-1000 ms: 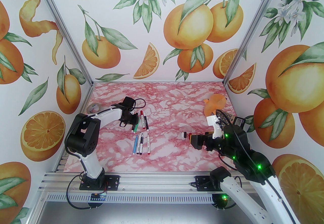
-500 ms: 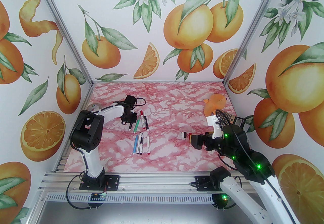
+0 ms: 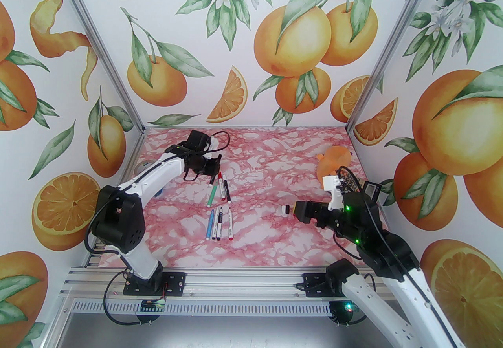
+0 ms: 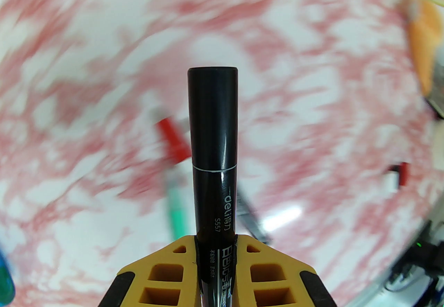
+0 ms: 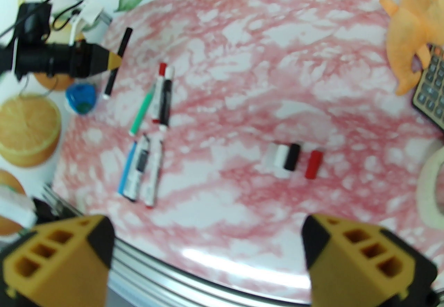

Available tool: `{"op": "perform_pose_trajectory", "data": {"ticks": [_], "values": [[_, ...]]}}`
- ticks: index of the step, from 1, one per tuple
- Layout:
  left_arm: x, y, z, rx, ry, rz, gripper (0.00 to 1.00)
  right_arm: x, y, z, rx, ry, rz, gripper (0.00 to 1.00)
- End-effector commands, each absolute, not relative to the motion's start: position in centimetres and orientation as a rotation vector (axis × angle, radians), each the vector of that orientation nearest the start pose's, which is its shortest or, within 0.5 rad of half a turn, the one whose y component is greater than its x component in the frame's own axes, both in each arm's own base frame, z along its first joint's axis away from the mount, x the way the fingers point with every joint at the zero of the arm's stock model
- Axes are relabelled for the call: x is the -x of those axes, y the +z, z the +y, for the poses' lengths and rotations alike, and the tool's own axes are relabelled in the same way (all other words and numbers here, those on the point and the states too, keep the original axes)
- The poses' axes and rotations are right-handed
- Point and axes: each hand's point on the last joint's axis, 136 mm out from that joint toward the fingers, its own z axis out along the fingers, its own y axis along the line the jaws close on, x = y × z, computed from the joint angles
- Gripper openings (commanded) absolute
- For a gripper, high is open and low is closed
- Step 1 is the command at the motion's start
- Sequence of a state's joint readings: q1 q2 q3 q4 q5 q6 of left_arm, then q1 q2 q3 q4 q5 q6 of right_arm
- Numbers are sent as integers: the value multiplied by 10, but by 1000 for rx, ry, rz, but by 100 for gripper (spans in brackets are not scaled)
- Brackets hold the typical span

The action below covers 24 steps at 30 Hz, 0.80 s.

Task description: Open the pen caps

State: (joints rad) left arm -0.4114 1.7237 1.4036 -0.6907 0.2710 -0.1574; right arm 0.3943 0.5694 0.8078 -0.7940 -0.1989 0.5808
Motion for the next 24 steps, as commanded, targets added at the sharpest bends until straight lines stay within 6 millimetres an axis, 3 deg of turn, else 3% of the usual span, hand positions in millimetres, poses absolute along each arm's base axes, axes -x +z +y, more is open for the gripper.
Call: {"op": "perform_pose_trajectory", "data": {"ticks": [1,6,12,24], "values": [[-364,183,-278,-653,-813,2463,13,-220,274,142,-171,980,2086,85],[-338,206,-339,-832,-1006,2327,12,-247,287,158,-195,1052,2056,77],[-296,217,-388,-1045,-1141,2202,12,-274,285,163,-244,1013,2075,69],[-254,217,-407,-1159,-1298,2141,11,-298,267,161,-344,928,2075,60]]}}
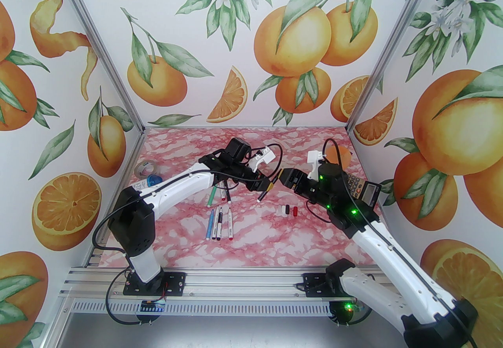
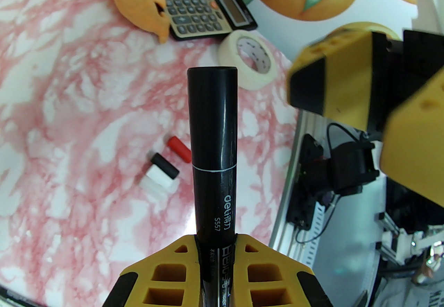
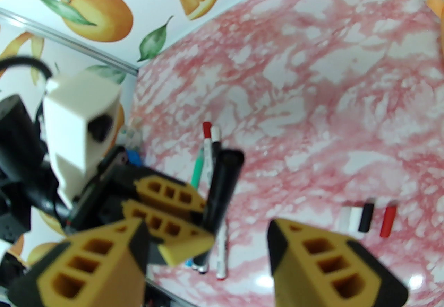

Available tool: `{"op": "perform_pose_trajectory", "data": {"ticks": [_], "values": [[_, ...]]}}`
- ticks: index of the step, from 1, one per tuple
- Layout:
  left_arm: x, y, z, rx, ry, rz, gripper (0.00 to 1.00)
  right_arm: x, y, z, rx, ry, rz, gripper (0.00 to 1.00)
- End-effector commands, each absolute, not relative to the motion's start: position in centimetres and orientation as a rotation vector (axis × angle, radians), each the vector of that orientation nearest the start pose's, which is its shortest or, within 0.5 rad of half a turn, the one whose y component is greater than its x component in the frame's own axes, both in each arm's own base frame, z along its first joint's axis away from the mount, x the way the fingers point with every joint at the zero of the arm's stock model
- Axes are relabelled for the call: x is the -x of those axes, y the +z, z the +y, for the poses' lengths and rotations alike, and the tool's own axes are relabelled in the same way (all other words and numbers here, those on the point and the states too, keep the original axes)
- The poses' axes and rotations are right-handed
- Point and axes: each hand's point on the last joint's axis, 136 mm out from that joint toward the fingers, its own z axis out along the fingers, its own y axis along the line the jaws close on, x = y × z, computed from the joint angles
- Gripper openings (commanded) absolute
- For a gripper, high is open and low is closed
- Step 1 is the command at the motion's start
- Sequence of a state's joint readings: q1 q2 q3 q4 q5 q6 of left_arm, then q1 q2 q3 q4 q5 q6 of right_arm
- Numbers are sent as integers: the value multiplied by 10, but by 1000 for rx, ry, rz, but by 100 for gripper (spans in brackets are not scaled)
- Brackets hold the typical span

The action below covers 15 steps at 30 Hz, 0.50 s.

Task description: Open the pen caps

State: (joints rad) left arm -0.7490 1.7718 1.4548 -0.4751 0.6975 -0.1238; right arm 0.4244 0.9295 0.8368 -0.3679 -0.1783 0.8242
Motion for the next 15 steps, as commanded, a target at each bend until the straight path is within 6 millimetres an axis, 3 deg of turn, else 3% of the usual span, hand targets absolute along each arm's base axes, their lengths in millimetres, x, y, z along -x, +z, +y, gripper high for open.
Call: {"op": "perform_pose_trajectory", "data": {"ticks": [1,15], "values": [[-253,217,-408,-1159,-1302,2137,11,-299,265,160,-353,914,2076,59],[-243,227,-415,-1145,-1394,2087,11,-306,250,158,-396,888,2081,50]]}}
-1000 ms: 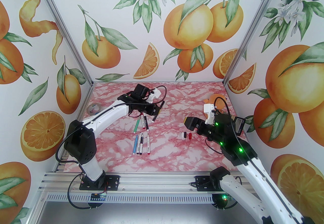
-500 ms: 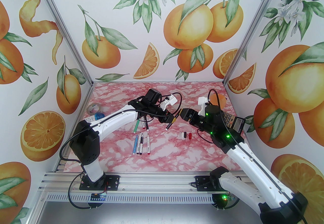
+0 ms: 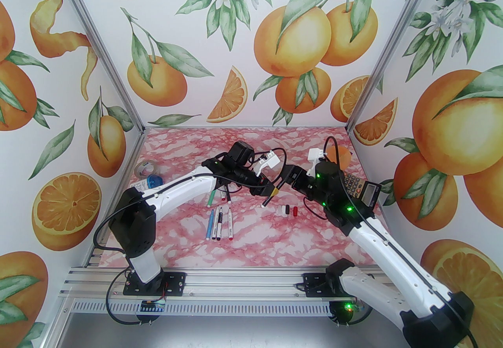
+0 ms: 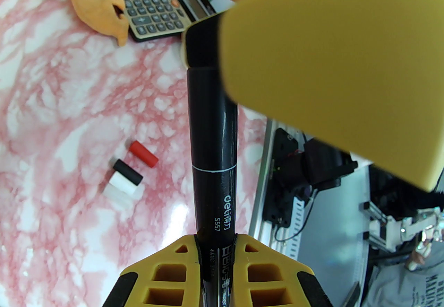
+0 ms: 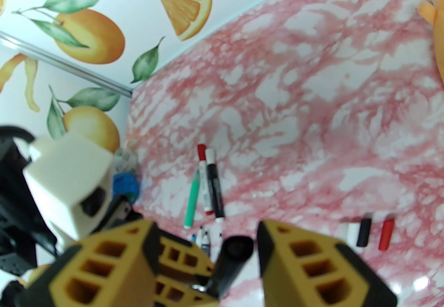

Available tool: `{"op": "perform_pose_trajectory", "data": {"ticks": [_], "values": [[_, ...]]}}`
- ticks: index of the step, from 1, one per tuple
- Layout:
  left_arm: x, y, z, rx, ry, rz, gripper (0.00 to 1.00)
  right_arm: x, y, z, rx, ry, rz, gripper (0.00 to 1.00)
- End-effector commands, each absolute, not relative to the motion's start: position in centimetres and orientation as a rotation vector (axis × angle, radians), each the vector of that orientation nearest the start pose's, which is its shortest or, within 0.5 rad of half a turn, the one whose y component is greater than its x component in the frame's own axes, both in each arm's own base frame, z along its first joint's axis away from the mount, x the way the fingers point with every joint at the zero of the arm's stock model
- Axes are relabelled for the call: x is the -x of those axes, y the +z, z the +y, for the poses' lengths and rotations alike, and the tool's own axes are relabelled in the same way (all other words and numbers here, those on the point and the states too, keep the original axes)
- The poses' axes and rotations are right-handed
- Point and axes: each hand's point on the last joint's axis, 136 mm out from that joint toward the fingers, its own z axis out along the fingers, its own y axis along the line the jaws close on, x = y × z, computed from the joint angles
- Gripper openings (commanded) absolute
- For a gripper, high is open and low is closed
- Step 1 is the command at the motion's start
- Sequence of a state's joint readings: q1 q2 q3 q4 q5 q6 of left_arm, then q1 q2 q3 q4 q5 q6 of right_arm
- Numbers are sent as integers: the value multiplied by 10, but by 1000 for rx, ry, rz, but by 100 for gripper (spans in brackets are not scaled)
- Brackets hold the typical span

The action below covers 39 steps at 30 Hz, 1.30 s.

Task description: Open the pen caps

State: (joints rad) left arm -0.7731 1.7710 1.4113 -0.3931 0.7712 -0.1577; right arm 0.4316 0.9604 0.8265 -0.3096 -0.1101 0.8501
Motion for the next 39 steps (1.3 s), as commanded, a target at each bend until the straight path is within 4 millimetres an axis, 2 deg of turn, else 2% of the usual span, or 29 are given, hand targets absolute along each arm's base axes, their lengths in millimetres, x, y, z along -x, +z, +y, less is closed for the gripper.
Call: {"op": "perform_pose_trajectory", "data": {"ticks": [1,12,16,24,32,39], "values": [[-242,228,-415,-1149,-1397,2084,11,-306,249,158,-398,889,2081,50],[-233,232,-419,-1172,-1416,2062,10,-308,241,166,-397,934,2097,50],[-230,232,-421,-1184,-1423,2057,10,-309,240,171,-391,969,2096,47],[-229,229,-421,-1188,-1416,2066,10,-308,237,173,-397,988,2097,35],[-231,225,-420,-1194,-1389,2079,10,-306,236,169,-403,973,2100,18],[-231,224,-421,-1193,-1384,2083,14,-305,238,168,-406,971,2090,14]]}}
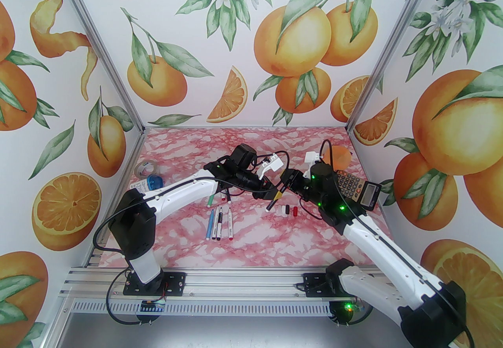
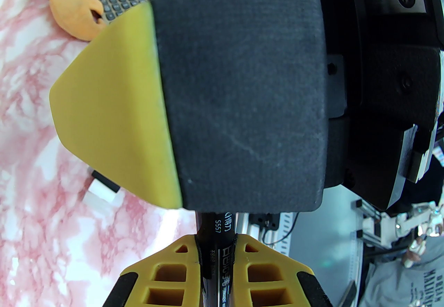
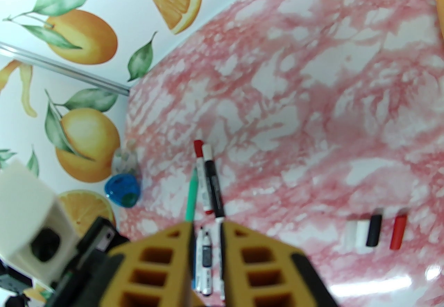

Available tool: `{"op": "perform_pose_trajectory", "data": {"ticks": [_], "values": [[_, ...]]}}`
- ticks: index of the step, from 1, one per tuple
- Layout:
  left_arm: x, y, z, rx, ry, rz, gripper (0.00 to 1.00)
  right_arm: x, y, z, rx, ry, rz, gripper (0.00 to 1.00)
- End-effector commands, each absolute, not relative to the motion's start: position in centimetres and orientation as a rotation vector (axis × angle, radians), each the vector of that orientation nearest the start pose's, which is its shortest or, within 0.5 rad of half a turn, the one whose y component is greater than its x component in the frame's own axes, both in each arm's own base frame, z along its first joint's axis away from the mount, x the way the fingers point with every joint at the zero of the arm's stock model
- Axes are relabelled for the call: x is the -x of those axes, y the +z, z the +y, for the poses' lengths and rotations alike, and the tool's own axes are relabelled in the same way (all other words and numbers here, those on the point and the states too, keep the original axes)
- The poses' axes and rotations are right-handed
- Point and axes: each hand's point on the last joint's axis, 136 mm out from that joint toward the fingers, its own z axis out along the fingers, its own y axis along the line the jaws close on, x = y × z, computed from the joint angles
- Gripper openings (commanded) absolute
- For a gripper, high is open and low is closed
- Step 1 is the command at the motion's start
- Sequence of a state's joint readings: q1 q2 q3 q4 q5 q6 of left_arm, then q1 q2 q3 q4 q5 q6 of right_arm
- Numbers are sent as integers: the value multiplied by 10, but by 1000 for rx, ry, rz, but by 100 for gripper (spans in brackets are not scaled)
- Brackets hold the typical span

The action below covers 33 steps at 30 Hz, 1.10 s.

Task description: Open the pen caps

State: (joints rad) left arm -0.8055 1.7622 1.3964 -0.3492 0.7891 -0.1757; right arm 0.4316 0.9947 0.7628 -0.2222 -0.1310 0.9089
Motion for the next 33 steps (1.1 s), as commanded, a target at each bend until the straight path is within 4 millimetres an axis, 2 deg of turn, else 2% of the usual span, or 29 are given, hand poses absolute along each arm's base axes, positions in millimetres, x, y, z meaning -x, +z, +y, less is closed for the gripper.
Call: {"op": "perform_pose_trajectory", "data": {"ticks": [1,3,6,10,13,16,19,24,29,33], "values": [[-231,223,-421,-1195,-1385,2085,14,-304,238,168,-404,973,2088,13],[-228,220,-423,-1204,-1389,2089,19,-304,241,168,-406,979,2080,13],[-223,217,-427,-1217,-1394,2092,31,-304,243,168,-409,991,2073,13],[-220,215,-430,-1223,-1404,2096,33,-304,244,171,-408,1012,2070,13],[-219,214,-431,-1219,-1412,2099,27,-304,243,171,-415,1022,2065,13],[-220,212,-431,-1215,-1402,2110,14,-304,242,171,-414,1022,2063,13],[-223,203,-428,-1235,-1316,2139,7,-304,242,168,-418,1004,2058,14],[-226,192,-423,-1286,-1138,2155,4,-306,249,157,-408,936,2057,13],[-224,182,-424,-1314,-1076,2168,3,-311,263,145,-416,958,2026,12],[-222,180,-424,-1321,-1043,2170,2,-315,267,132,-422,900,2013,12]]}}
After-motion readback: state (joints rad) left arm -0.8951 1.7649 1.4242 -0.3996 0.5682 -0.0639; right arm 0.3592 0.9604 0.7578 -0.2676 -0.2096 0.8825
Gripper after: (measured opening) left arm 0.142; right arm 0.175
